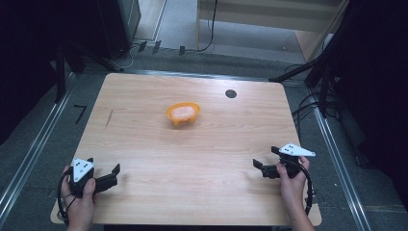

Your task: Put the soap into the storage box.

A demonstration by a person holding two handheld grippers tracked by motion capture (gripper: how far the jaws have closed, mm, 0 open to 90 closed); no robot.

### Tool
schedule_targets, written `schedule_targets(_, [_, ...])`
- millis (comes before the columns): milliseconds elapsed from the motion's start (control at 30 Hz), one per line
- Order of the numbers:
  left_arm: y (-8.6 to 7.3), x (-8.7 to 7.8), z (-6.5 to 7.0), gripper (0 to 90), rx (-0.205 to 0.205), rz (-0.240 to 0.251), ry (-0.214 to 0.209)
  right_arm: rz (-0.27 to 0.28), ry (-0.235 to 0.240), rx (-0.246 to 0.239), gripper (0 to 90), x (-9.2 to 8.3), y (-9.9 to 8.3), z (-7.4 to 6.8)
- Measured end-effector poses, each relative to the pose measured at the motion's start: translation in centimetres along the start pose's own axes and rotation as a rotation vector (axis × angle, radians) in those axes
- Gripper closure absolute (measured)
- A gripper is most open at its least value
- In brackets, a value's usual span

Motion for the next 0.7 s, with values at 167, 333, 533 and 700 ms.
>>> schedule_targets(167, [0.0,0.0,0.0,5.9,0.001,-0.001,0.003,0.011,-0.02,0.015,0.0,-1.3,-1.1,0.9])
schedule_targets(333, [0.0,0.0,0.0,5.9,0.002,0.0,0.006,0.014,-0.031,0.038,0.0,-2.7,-2.5,1.5])
schedule_targets(533, [0.0,0.0,0.0,5.9,0.002,0.001,0.008,0.027,-0.043,0.033,0.0,-4.2,-3.3,1.5])
schedule_targets(700, [0.0,0.0,0.0,5.9,0.002,0.0,0.008,0.048,-0.053,0.039,0.0,-5.8,-4.3,1.5])
Point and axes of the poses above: each handheld gripper's, and its own axes: x roughly forward along the jaws, y roughly out of its top, z roughly to its right, the point moved 8 cm from there along x, roughly forward along the jaws, and after that the axes turned 2 degrees about y, right-handed, at the moved point
